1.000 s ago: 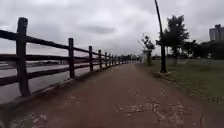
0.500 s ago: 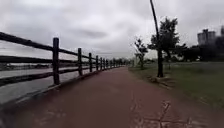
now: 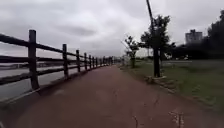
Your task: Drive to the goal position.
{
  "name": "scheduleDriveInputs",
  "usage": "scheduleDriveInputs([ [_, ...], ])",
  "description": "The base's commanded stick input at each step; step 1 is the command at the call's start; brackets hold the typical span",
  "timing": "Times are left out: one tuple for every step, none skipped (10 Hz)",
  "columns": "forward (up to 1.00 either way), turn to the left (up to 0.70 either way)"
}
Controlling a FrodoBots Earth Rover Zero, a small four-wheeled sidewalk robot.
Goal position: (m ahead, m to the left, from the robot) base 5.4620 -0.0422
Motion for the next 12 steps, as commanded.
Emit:
scheduleDriveInputs([
  [1.00, 0.00],
  [1.00, 0.00],
  [1.00, 0.00],
  [1.00, 0.29],
  [1.00, 0.40],
  [1.00, 0.40],
  [1.00, 0.40],
  [1.00, 0.40],
  [1.00, 0.40],
  [1.00, 0.00],
  [1.00, 0.00],
  [1.00, 0.00],
])
